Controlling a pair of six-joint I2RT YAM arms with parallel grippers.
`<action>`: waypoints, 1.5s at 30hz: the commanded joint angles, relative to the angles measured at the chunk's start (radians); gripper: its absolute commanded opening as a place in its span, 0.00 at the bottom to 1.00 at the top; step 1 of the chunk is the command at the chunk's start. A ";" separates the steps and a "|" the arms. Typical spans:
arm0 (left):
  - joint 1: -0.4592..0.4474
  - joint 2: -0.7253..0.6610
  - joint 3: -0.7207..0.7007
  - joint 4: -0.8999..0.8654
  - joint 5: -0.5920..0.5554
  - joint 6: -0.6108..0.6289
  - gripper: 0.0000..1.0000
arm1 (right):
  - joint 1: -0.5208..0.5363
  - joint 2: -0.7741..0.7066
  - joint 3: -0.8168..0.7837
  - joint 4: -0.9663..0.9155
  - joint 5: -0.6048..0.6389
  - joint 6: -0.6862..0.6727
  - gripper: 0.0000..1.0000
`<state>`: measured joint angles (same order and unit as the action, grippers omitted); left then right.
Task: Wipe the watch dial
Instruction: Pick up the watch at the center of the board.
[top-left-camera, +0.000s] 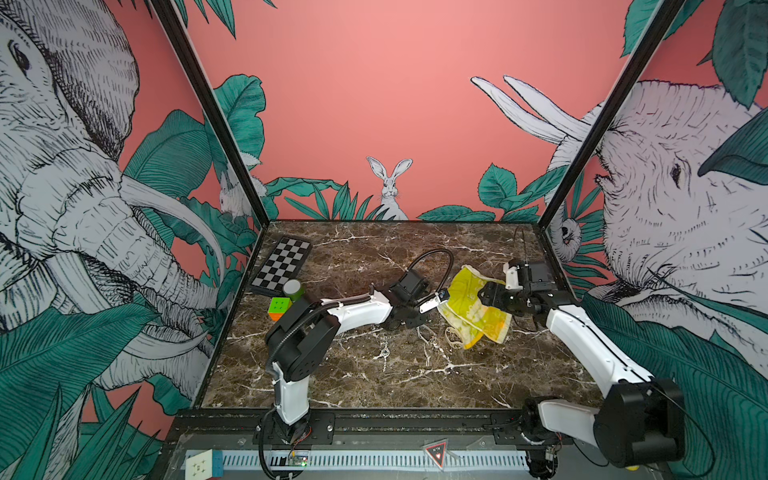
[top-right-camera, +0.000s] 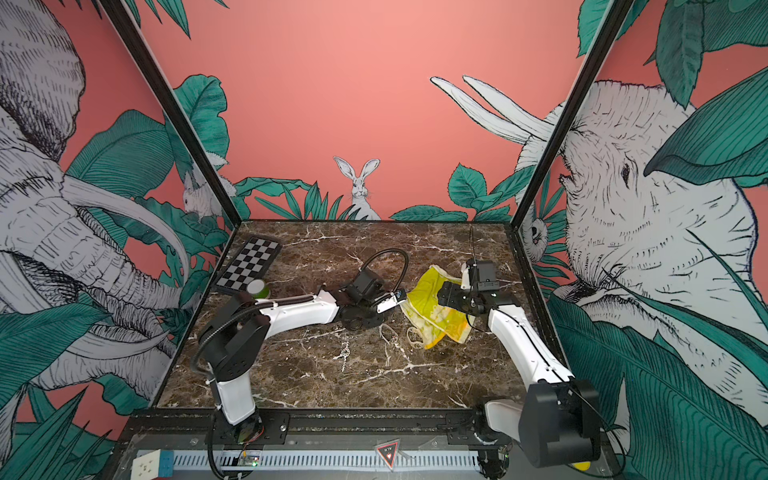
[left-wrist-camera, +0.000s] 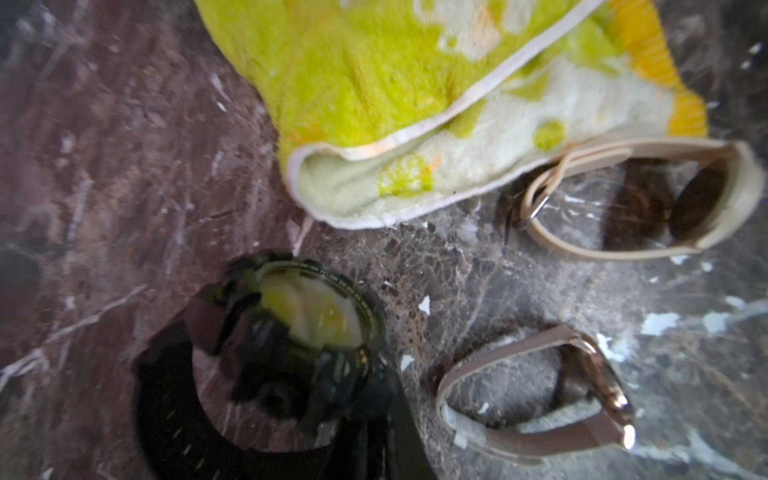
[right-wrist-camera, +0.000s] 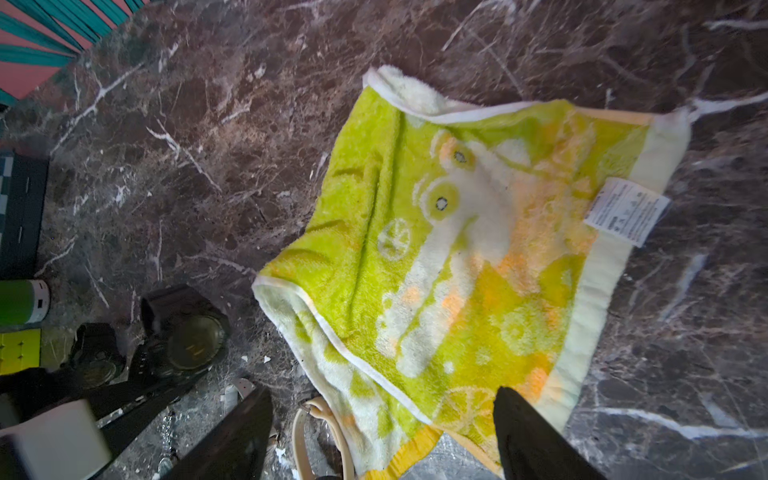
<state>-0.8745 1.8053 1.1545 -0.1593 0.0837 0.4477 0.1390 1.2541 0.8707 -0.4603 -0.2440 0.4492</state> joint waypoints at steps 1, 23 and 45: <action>-0.003 -0.120 -0.084 0.140 0.000 -0.019 0.00 | 0.031 0.045 0.053 0.021 0.015 0.023 0.81; 0.101 -0.492 -0.510 0.582 0.276 -0.129 0.00 | 0.314 0.424 0.357 -0.063 0.189 0.072 0.71; 0.120 -0.405 -0.501 0.604 0.381 -0.151 0.00 | 0.384 0.652 0.494 -0.130 0.278 0.032 0.69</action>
<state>-0.7601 1.3983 0.6544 0.4397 0.4217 0.3027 0.5114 1.8866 1.3392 -0.5907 0.0334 0.4911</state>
